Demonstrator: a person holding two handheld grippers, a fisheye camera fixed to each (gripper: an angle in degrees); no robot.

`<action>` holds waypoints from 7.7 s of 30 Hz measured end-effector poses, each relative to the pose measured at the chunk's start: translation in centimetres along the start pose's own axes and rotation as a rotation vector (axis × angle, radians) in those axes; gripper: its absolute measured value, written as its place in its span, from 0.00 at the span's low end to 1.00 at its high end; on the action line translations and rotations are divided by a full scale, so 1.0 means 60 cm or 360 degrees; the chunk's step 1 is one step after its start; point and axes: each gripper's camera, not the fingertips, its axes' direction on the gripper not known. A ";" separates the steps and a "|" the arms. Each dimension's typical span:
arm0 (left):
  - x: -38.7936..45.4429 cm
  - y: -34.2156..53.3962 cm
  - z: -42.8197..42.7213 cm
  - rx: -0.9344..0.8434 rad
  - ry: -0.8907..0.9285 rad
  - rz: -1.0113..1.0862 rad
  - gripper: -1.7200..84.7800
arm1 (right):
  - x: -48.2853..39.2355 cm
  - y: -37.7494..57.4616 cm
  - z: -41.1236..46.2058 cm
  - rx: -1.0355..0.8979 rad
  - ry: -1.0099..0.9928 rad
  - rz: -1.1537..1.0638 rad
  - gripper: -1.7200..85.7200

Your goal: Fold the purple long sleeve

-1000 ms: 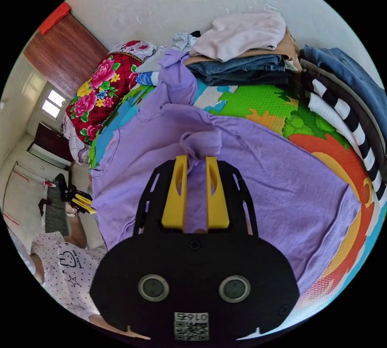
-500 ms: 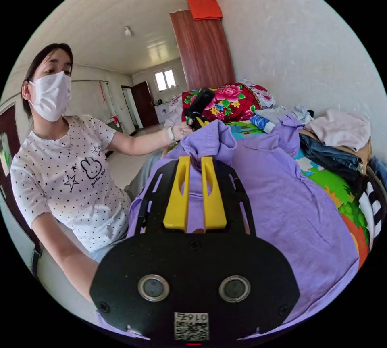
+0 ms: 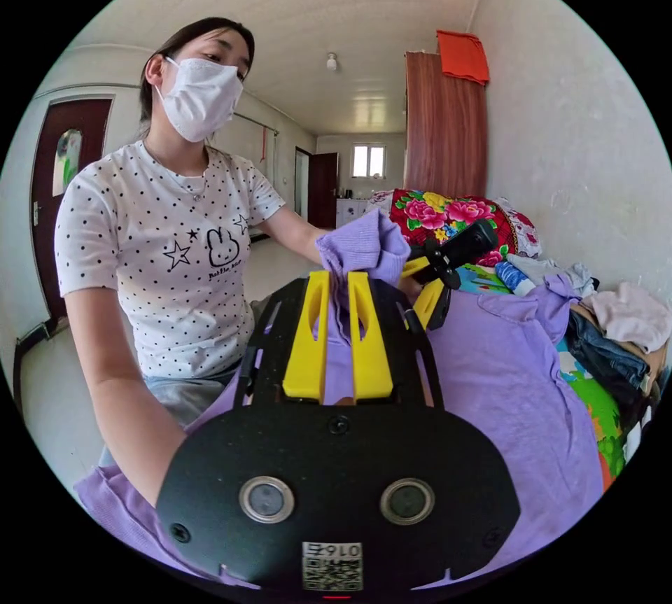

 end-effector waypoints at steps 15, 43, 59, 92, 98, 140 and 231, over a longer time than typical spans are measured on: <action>0.005 -0.033 0.012 0.0117 0.0199 0.0043 0.16 | -0.040 0.019 -0.059 0.0202 0.0034 -0.0067 0.06; 0.062 -0.052 -0.238 0.0207 -0.1846 -0.0285 0.04 | 0.558 0.067 0.133 -0.0724 0.1269 0.1652 0.02; 0.173 0.098 -0.342 0.0355 -0.1893 -0.0540 0.08 | 0.370 0.108 0.126 -0.0514 0.1337 0.1589 0.06; 0.562 0.694 -0.084 0.0308 -0.1749 -0.0741 0.05 | -0.191 0.224 0.441 -0.0530 0.0905 0.1241 0.04; 0.581 0.692 -0.110 0.0270 -0.1723 -0.0645 0.01 | -0.270 0.211 0.475 -0.0592 0.1014 0.0797 0.02; 0.399 0.294 -0.569 0.0589 -0.1976 -0.0624 0.08 | 0.538 0.099 0.646 -0.0738 0.1385 0.0823 0.16; -0.001 0.326 -0.507 0.0375 -0.2121 -0.1311 0.01 | 0.635 0.103 0.493 -0.0745 0.0930 0.1767 0.05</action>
